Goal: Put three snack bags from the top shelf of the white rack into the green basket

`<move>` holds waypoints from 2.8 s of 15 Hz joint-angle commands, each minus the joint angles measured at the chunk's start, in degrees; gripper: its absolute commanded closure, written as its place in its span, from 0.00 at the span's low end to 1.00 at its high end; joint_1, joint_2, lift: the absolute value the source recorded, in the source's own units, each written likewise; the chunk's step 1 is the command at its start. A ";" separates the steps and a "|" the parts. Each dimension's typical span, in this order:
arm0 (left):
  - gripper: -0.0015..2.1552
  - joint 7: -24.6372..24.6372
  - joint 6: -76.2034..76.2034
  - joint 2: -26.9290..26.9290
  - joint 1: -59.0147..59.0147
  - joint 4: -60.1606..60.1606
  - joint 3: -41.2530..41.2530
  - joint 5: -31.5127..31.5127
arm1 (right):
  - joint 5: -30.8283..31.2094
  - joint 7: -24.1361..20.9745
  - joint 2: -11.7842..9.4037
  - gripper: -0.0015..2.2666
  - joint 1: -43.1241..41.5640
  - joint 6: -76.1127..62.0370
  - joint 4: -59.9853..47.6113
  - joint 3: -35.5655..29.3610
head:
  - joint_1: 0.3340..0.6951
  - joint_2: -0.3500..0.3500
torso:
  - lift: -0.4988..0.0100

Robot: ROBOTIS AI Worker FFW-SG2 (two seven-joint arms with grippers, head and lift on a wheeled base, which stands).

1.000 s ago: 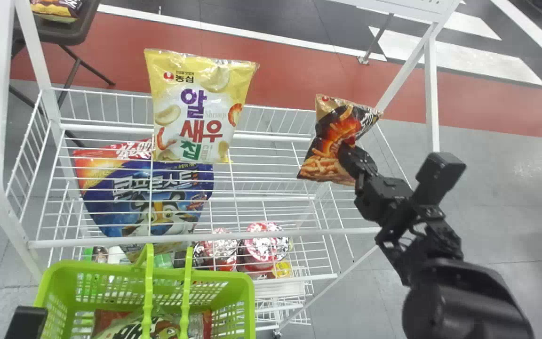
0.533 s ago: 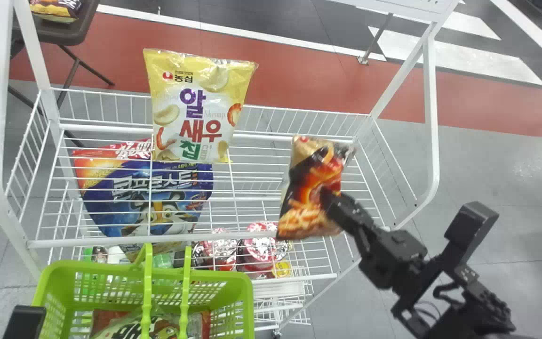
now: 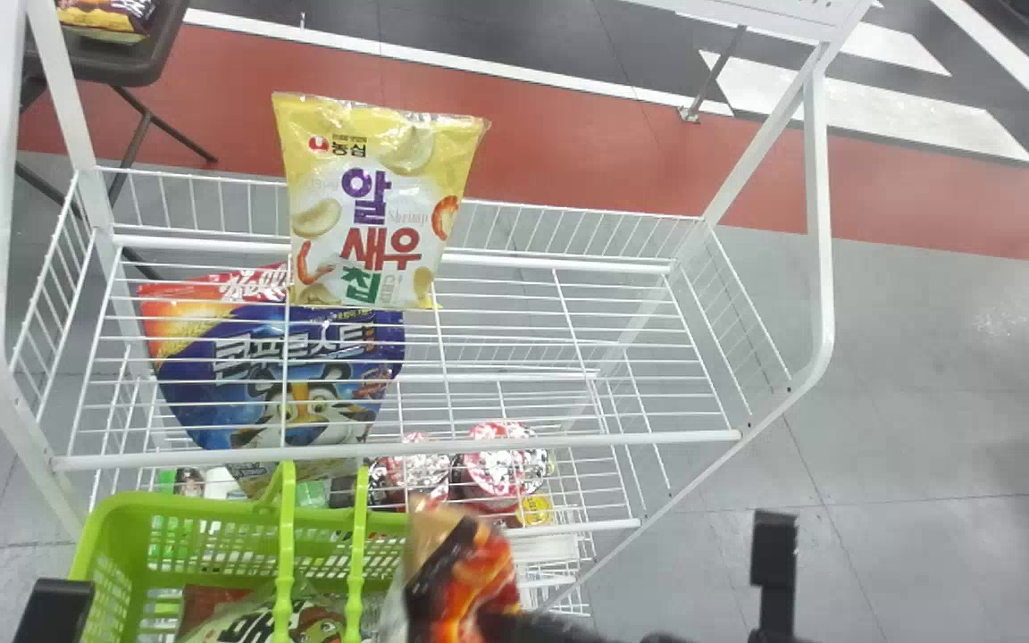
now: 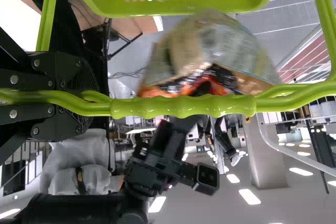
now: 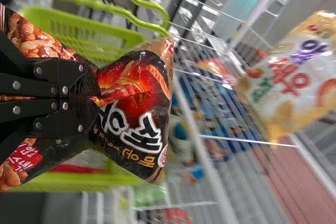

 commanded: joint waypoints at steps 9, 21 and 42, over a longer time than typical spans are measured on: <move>1.00 -0.52 -0.50 0.09 0.79 -0.37 -0.55 0.02 | 11.94 -6.41 -0.58 0.97 -1.03 -34.92 14.01 13.00 | 1.00 0.00 | 0.98; 1.00 -0.69 -0.50 0.18 0.79 -0.37 -0.19 0.02 | 9.39 -5.00 -4.54 0.00 2.58 -25.95 10.32 16.08 | 1.00 0.00 | 0.98; 1.00 -0.25 -2.08 -0.09 1.50 2.35 -0.55 0.11 | 26.97 -37.52 -4.54 0.03 9.26 -75.70 3.38 28.82 | 1.00 0.00 | 0.98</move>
